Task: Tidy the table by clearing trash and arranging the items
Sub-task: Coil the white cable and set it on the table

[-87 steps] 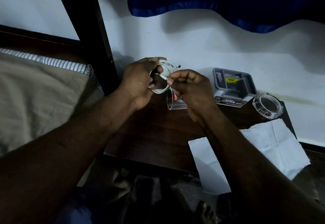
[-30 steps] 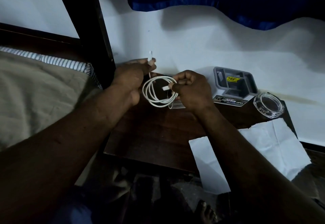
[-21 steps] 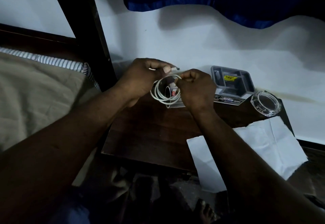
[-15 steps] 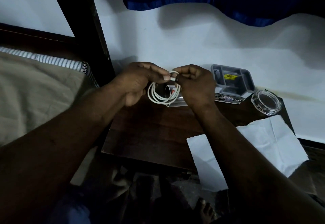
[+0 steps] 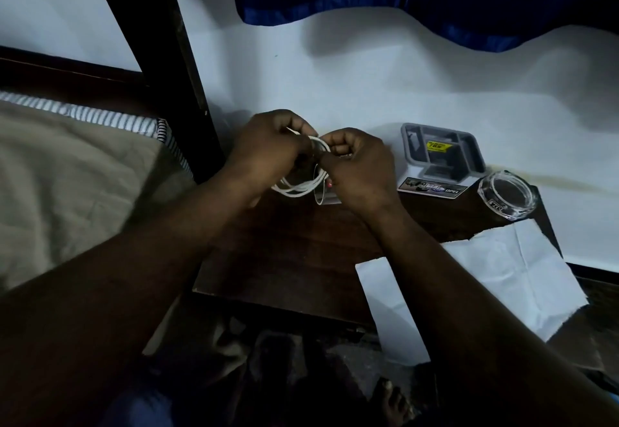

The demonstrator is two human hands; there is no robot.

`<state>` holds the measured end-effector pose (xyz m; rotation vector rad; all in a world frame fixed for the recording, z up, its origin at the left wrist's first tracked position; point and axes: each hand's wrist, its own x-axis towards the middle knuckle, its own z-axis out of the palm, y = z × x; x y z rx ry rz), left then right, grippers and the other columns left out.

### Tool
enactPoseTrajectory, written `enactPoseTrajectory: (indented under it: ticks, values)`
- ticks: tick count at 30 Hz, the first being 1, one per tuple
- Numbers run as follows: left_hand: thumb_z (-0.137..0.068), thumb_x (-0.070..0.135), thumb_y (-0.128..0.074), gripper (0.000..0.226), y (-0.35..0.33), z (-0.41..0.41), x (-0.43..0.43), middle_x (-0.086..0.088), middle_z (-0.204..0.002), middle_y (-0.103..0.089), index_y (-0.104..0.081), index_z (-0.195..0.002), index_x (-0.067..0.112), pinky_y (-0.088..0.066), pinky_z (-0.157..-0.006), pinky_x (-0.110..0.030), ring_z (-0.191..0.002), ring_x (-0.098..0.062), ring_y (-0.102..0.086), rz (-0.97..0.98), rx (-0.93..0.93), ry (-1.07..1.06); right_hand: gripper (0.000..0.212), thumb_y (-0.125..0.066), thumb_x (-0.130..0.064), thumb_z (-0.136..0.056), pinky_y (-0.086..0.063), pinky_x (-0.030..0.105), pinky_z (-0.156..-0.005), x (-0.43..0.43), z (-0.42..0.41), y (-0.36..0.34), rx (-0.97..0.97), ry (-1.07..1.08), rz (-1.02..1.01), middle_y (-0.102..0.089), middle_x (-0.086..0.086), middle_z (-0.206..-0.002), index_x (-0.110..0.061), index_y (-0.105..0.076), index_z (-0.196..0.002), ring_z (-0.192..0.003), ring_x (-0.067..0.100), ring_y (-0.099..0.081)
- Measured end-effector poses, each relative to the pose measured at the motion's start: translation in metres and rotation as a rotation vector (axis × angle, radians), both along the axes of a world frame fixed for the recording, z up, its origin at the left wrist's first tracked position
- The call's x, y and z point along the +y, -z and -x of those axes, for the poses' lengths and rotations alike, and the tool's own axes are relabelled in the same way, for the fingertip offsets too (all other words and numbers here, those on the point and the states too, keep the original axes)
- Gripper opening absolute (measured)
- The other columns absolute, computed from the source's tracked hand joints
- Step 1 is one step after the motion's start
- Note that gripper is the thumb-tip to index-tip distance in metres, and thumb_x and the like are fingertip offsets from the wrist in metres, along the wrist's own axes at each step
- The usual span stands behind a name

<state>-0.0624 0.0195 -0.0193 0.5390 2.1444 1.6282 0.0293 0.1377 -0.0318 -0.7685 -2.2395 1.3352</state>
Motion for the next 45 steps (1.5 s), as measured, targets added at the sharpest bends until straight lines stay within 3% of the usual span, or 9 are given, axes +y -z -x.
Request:
enactPoseTrajectory:
  ticks: [3, 7, 15, 17, 21, 24, 28, 33, 45]
  values:
    - [-0.094, 0.013, -0.060, 0.017, -0.004, 0.004, -0.004, -0.012, -0.087, -0.072, -0.071, -0.106, 0.011, -0.052, -0.068, -0.033, -0.068, -0.022, -0.065, -0.290, -0.550, 0.064, 0.004, -0.077, -0.027, -0.086, -0.060, 0.033, -0.076, 0.003, 0.001, 0.004, -0.015, 0.062, -0.099, -0.072, -0.016, -0.077, -0.025, -0.074, -0.089, -0.073, 0.000, -0.070]
    - [-0.100, 0.014, -0.046, 0.026, -0.007, 0.008, -0.004, -0.002, -0.081, -0.073, -0.068, -0.114, 0.012, -0.049, -0.065, -0.026, -0.056, -0.011, -0.058, -0.416, -0.774, 0.025, 0.007, -0.076, -0.027, -0.085, -0.061, 0.035, -0.076, 0.008, 0.003, 0.006, -0.024, 0.130, -0.063, -0.073, -0.013, -0.079, -0.029, -0.069, -0.087, -0.073, 0.006, -0.072]
    - [-0.098, 0.008, -0.047, 0.027, -0.003, 0.003, 0.004, -0.003, -0.072, -0.059, -0.074, -0.101, 0.008, -0.037, -0.049, -0.023, -0.054, -0.012, -0.052, -0.431, -0.523, -0.226, 0.018, -0.078, -0.038, -0.084, -0.044, 0.004, -0.065, 0.002, 0.004, 0.005, 0.065, 0.146, -0.078, -0.069, -0.019, -0.080, -0.027, -0.065, -0.089, -0.079, -0.013, -0.064]
    - [-0.098, 0.009, -0.047, 0.028, -0.003, 0.004, 0.003, 0.000, -0.068, -0.057, -0.075, -0.096, 0.011, -0.032, -0.043, -0.019, -0.046, -0.009, -0.047, -0.400, -0.452, -0.273, 0.013, -0.078, -0.033, -0.086, -0.049, 0.008, -0.071, 0.001, 0.004, 0.004, 0.072, 0.109, -0.077, -0.070, -0.018, -0.079, -0.028, -0.066, -0.083, -0.080, -0.010, -0.067]
    - [-0.096, 0.014, -0.044, 0.031, -0.005, 0.004, 0.004, -0.001, -0.070, -0.056, -0.074, -0.100, 0.009, -0.026, -0.046, -0.021, -0.047, -0.010, -0.036, -0.417, -0.501, -0.216, 0.012, -0.076, -0.028, -0.088, -0.062, 0.044, -0.080, -0.003, 0.004, 0.006, 0.056, 0.055, 0.008, -0.073, -0.017, -0.080, -0.031, -0.069, -0.078, -0.080, 0.010, -0.075]
    - [-0.095, 0.016, -0.037, 0.041, -0.009, 0.007, 0.000, -0.007, -0.076, -0.060, -0.070, -0.115, -0.001, -0.032, -0.054, -0.025, -0.054, -0.015, -0.041, -0.531, -0.715, -0.103, 0.013, -0.075, -0.029, -0.087, -0.060, 0.038, -0.080, -0.002, 0.006, 0.005, 0.058, 0.080, 0.004, -0.073, -0.020, -0.080, -0.033, -0.070, -0.075, -0.081, 0.004, -0.073]
    - [-0.098, 0.007, -0.036, 0.041, -0.013, 0.006, -0.003, -0.006, -0.088, -0.068, -0.065, -0.127, 0.003, -0.045, -0.060, -0.023, -0.060, -0.011, -0.056, -0.532, -0.777, 0.002, 0.013, -0.072, -0.018, -0.087, -0.062, 0.047, -0.084, 0.001, 0.006, 0.004, 0.038, 0.119, 0.062, -0.077, -0.008, -0.082, -0.028, -0.073, -0.079, -0.083, 0.016, -0.076]
    - [-0.100, -0.001, -0.045, 0.036, -0.013, 0.005, -0.002, -0.007, -0.100, -0.072, -0.065, -0.129, 0.007, -0.050, -0.057, -0.017, -0.059, -0.006, -0.058, -0.623, -0.839, 0.087, 0.018, -0.073, -0.012, -0.086, -0.063, 0.041, -0.082, 0.003, 0.003, 0.001, 0.042, 0.129, 0.028, -0.078, -0.009, -0.084, -0.029, -0.078, -0.088, -0.080, 0.011, -0.075]
    - [-0.102, -0.001, -0.045, 0.029, -0.012, 0.006, 0.000, -0.008, -0.087, -0.066, -0.062, -0.126, 0.002, -0.050, -0.056, -0.017, -0.063, -0.009, -0.061, -0.674, -0.837, -0.073, 0.033, -0.063, -0.019, -0.091, -0.054, 0.032, -0.090, -0.013, 0.006, 0.007, -0.072, -0.110, -0.243, -0.075, -0.003, -0.116, -0.021, -0.068, -0.124, -0.108, 0.015, -0.069]
